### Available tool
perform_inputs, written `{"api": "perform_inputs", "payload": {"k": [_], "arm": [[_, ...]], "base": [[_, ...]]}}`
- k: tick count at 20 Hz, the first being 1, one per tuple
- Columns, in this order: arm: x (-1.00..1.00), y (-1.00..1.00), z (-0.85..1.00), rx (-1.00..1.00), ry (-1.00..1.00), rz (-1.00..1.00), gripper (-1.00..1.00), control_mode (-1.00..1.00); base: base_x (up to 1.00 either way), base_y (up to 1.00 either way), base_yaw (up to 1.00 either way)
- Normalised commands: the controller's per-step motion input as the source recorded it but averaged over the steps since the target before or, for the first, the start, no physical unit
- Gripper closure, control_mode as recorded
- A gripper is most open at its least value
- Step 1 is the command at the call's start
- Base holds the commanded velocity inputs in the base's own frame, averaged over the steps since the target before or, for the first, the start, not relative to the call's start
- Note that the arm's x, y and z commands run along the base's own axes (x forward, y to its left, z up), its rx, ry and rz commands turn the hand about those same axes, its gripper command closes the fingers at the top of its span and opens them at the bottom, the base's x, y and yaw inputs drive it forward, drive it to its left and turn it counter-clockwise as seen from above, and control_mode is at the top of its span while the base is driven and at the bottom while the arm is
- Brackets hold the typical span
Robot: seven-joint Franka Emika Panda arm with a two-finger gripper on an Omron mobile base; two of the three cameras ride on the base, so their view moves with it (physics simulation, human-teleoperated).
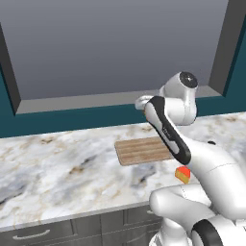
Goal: Retrieve the reheated potato from the microwave, then place the potato, cheese, and condiment on the cutting board.
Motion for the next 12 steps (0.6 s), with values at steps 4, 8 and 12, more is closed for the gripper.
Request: {"api": "perform_inputs", "payload": {"k": [4, 8, 12], "arm": [[0.30, 0.31, -0.29, -0.12, 0.12, -0.13, 1.00, -1.00], [0.33, 0.24, -0.19, -0.12, 0.45, -0.09, 1.00, -1.00], [0.28, 0.18, -0.18, -0.07, 0.41, -0.03, 1.00, -1.00]], "base": [[0.00, 0.00, 0.00], [0.00, 0.00, 0.00], [0.00, 0.00, 0.00]]}}
